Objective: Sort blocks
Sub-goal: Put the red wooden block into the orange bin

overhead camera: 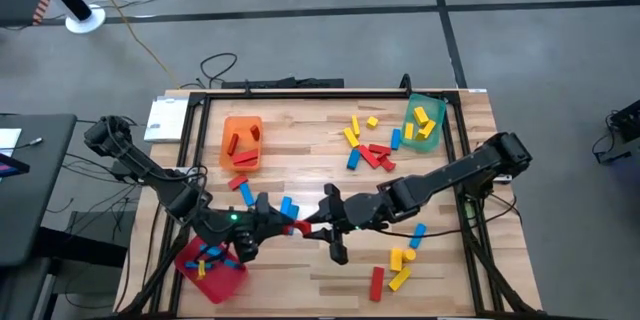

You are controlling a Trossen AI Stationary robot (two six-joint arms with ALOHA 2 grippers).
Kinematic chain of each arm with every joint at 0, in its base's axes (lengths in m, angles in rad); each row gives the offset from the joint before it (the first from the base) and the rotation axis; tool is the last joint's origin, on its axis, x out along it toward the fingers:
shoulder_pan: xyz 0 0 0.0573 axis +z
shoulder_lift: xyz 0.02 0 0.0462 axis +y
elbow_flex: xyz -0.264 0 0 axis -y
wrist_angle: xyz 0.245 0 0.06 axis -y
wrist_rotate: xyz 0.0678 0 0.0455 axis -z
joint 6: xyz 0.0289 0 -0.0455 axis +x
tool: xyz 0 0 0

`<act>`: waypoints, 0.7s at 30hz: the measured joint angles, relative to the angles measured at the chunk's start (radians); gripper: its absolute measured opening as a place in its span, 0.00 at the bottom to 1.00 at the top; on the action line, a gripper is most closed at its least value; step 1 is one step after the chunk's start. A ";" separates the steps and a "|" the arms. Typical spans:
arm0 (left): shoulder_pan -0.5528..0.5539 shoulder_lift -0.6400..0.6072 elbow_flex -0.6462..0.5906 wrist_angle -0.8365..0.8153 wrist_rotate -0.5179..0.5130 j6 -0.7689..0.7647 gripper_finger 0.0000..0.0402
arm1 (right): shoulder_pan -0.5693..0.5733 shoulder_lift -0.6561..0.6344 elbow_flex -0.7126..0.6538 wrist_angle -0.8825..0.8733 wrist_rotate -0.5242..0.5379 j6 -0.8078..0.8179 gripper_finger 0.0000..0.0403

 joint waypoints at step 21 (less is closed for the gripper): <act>0.006 0.007 0.000 -0.005 -0.002 -0.035 0.34 | 0.000 0.000 0.000 -0.015 -0.007 0.005 0.39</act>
